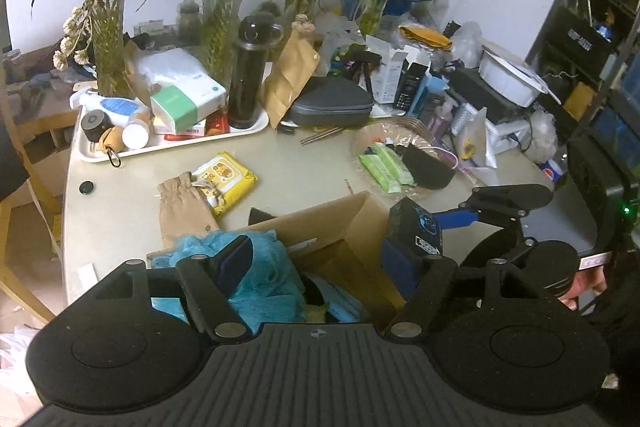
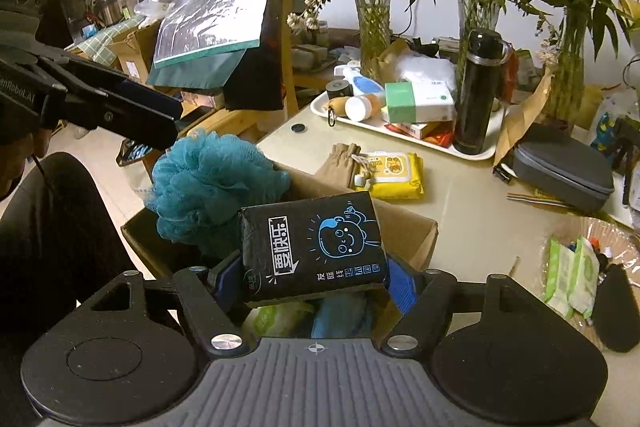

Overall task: Organize soft objects
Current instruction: 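Open both grippers to drop the green packet and black box into the box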

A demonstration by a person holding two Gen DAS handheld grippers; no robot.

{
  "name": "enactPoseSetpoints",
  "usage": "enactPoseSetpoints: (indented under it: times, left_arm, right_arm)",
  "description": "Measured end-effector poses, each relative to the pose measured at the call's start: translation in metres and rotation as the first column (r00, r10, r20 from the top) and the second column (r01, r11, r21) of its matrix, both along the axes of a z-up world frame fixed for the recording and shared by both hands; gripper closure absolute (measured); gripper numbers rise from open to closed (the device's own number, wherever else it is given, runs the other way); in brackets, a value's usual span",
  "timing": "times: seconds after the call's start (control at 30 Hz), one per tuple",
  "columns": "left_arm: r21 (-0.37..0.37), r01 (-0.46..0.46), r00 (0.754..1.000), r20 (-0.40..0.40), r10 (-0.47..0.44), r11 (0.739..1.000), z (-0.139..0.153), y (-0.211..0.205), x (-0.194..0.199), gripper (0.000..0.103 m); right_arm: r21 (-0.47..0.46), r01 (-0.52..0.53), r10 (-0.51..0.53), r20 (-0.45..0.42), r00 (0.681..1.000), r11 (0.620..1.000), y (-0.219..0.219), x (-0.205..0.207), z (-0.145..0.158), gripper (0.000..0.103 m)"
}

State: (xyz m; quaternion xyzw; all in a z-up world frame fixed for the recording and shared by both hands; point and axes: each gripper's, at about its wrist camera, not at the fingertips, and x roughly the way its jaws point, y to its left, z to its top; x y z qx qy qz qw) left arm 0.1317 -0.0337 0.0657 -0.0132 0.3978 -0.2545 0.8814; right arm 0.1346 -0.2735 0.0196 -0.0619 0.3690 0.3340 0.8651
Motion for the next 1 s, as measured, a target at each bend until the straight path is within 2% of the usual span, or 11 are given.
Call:
enactPoseSetpoints:
  times: [0.27, 0.37, 0.4, 0.43, 0.47, 0.6, 0.77, 1.0]
  left_arm:
    - [-0.023, 0.030, 1.000, -0.010, -0.030, 0.999, -0.012, 0.005, 0.005, 0.033]
    - [0.002, 0.051, 0.999, -0.017, -0.051, 0.999, -0.016, 0.002, 0.008, 0.033]
    - [0.024, 0.053, 0.998, -0.029, -0.053, 0.998, -0.019, -0.001, 0.010, 0.033]
    - [0.041, 0.057, 0.998, -0.038, -0.056, 0.998, -0.021, -0.003, 0.011, 0.033]
    - [0.054, 0.066, 0.997, -0.049, -0.063, 0.996, -0.024, -0.006, 0.012, 0.033]
    - [0.038, 0.100, 0.992, -0.082, -0.097, 0.994, -0.033, -0.009, 0.012, 0.033]
    - [0.028, 0.106, 0.991, -0.086, -0.103, 0.994, -0.036, -0.008, 0.009, 0.033]
    - [0.047, 0.047, 0.999, -0.010, -0.047, 0.998, -0.024, 0.007, 0.013, 0.033]
  right_arm:
    - [-0.043, -0.003, 0.001, -0.044, 0.999, 0.999, 0.008, 0.011, -0.011, 0.028]
    - [-0.059, -0.013, 0.009, -0.060, 0.998, 0.998, 0.012, 0.014, -0.014, 0.027]
    - [-0.062, -0.027, 0.022, -0.068, 0.997, 0.998, 0.013, 0.014, -0.015, 0.022]
    - [-0.063, -0.052, 0.047, -0.077, 0.996, 0.997, 0.015, 0.015, -0.017, 0.008]
    - [-0.066, -0.064, 0.059, -0.079, 0.995, 0.996, 0.017, 0.014, -0.018, 0.000]
    - [-0.104, -0.062, 0.055, -0.069, 0.996, 0.993, 0.021, 0.013, -0.022, 0.000]
    - [-0.097, -0.009, 0.001, -0.080, 0.997, 0.995, 0.012, 0.019, -0.024, 0.000]
    - [-0.065, 0.063, -0.066, -0.053, 0.996, 0.996, 0.003, 0.034, -0.018, 0.000]
